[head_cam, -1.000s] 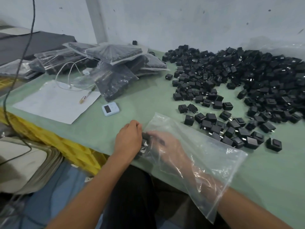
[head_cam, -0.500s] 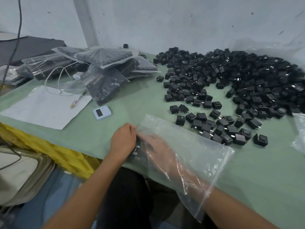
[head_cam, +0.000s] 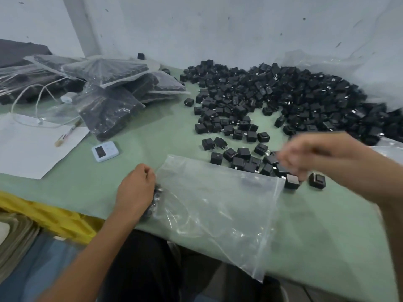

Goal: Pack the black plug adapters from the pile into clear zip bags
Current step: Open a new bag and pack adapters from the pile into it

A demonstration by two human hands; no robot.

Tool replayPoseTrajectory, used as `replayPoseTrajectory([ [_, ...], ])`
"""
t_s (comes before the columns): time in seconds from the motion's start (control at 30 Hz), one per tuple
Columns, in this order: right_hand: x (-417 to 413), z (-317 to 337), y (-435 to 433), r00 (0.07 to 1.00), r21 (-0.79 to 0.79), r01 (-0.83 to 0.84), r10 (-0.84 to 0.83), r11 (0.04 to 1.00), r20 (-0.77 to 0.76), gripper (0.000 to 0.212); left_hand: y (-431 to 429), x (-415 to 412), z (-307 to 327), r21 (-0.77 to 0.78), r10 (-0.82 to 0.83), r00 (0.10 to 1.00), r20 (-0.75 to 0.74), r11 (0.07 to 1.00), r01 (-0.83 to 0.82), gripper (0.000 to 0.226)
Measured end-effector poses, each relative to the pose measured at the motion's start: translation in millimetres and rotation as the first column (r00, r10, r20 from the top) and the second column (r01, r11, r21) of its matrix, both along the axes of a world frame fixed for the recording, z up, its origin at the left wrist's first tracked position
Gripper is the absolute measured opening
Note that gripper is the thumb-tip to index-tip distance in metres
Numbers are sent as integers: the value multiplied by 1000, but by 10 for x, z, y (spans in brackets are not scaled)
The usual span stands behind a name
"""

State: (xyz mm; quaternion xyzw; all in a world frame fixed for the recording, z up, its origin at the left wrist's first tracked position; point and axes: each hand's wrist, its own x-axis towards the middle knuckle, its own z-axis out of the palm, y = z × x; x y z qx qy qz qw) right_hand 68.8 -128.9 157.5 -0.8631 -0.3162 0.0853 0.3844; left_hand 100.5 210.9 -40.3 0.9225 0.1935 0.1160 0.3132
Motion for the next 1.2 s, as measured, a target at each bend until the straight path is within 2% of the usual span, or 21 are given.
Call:
replayPoseTrajectory([
  [0.1, 894, -325, 391, 994, -257, 90, -72, 962, 77, 23, 1, -12, 5, -2, -1, 1000, 5, 1000, 1, 19],
  [0.17, 1339, -637, 860, 996, -465, 46, -7, 884, 85, 34, 7, -20, 7, -7, -7, 1000, 11, 1000, 7, 19],
  [0.23, 1546, -954, 1110, 996, -657, -31, 78, 753, 42, 45, 7, -20, 4, -6, -11, 1000, 9, 1000, 11, 19],
  [0.27, 1598, -1072, 1140, 995, -713, -36, 94, 700, 42, 47, 7, -16, 3, -4, -12, 1000, 8, 1000, 12, 19],
  [0.33, 1680, -1211, 1105, 996, -739, 8, 64, 673, 70, 41, 8, -14, -3, 0, -14, 1000, 9, 1000, 14, 19],
  [0.4, 1660, -1200, 1000, 994, -703, 47, 34, 709, 101, 27, 15, -12, -10, 0, -11, 1000, 12, 1000, 11, 19],
  [0.43, 1629, -1159, 907, 994, -637, 70, -1, 767, 108, 21, 19, -11, -8, 2, -13, 1000, 12, 1000, 13, 19],
  [0.47, 1578, -1082, 784, 993, -520, 111, -79, 847, 84, 18, 20, -11, -6, 2, -17, 1000, 13, 1000, 17, 19],
  [0.5, 1510, -982, 644, 984, -340, 174, -180, 924, 12, 16, 20, -10, 0, -2, -19, 1000, 14, 1000, 19, 19],
  [0.53, 1409, -873, 493, 959, -133, 249, -264, 959, -107, 16, 20, -9, 4, -7, -21, 1000, 13, 1000, 21, 19],
  [0.6, 1095, -686, 115, 906, 217, 387, -325, 896, -270, 19, 25, -6, 5, -13, -23, 1000, 11, 1000, 23, 20],
  [0.67, 654, -655, -299, 901, 355, 407, -306, 841, -308, 30, 24, -7, 3, -13, -20, 1000, 11, 1000, 20, 20],
  [0.73, 120, -764, -654, 900, 362, 394, -275, 845, -337, 45, 25, -2, 5, -7, -20, 1000, 9, 1000, 20, 22],
  [0.83, -583, -934, -868, 857, 230, 359, -221, 905, -466, 47, 7, 3, 2, -17, -21, 1000, 0, 1000, 21, 22],
  [0.9, -758, -1043, -792, 833, 191, 331, -192, 924, -519, 44, 1, 6, 7, -21, -17, 1000, -6, 1000, 17, 22],
  [1.0, -639, -1154, -410, 864, 216, 301, -170, 929, -475, 29, 6, 1, 17, -22, -15, 1000, -10, 1000, 14, 21],
  [1.13, -301, -1353, 133, 836, 203, 255, -110, 945, -538, 35, -2, -11, 30, -24, -7, 1000, -14, 1000, 7, 19],
  [1.2, -150, -1452, 359, 874, 185, 185, -75, 965, -481, 21, -2, -9, 26, -19, -5, 1000, -14, 1000, 5, 19],
])
